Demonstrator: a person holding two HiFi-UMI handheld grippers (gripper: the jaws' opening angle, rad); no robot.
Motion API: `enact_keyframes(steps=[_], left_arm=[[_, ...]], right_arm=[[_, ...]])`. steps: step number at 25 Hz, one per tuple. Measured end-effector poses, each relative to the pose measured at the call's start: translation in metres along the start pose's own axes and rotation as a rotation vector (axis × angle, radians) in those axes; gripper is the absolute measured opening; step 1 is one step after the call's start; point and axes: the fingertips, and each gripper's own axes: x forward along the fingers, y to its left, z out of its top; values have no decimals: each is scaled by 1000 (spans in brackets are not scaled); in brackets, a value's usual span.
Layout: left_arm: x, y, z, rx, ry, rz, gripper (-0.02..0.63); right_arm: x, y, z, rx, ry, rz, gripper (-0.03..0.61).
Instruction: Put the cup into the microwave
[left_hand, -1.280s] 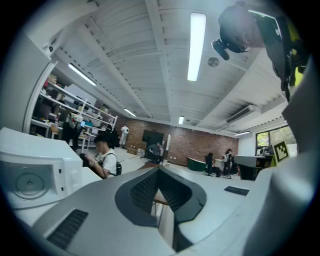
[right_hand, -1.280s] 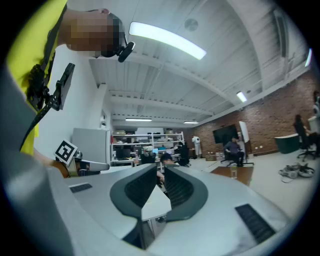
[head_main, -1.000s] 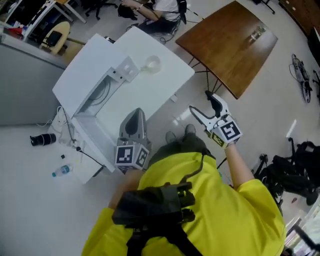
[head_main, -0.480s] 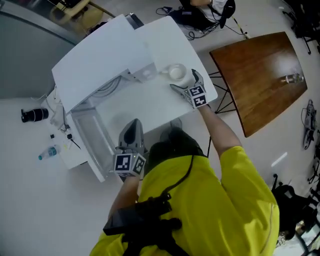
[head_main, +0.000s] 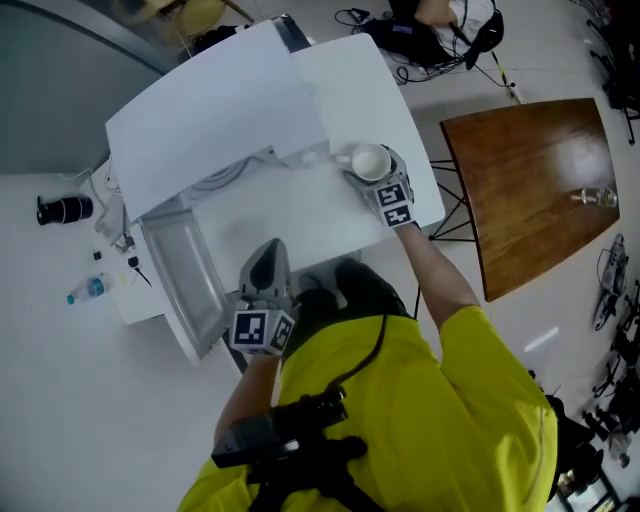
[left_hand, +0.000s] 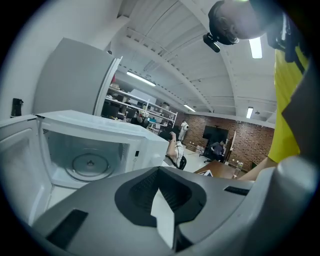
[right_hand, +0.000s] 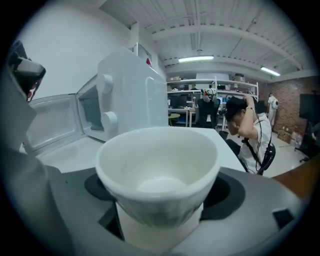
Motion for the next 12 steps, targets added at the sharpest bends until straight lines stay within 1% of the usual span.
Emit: enact_keyframes(steps=[1, 3, 5, 7, 9, 10, 12], left_arm=[[-5, 5, 2, -7, -10, 19, -8], [-20, 15, 6, -28, -33, 57, -7], [-42, 28, 10, -53, -55, 77, -8], [-66, 39, 12, -76, -73, 80, -8], [-91, 47, 13, -83, -99, 96, -8], [-102, 49, 13, -77, -115, 113, -8], [-124, 52, 11, -50, -130, 146, -8]], right_arm=[[-10, 10, 6, -13, -2, 17, 488], [-38, 45, 18, -31, -1, 80, 489], [-68, 99, 27, -39, 14, 172, 489], [-79, 163, 36, -35, 39, 279, 489], [-65, 223, 52, -42, 33, 384, 489], [-49, 249, 63, -65, 21, 428, 489], [-6, 290, 88, -121, -18, 474, 489]])
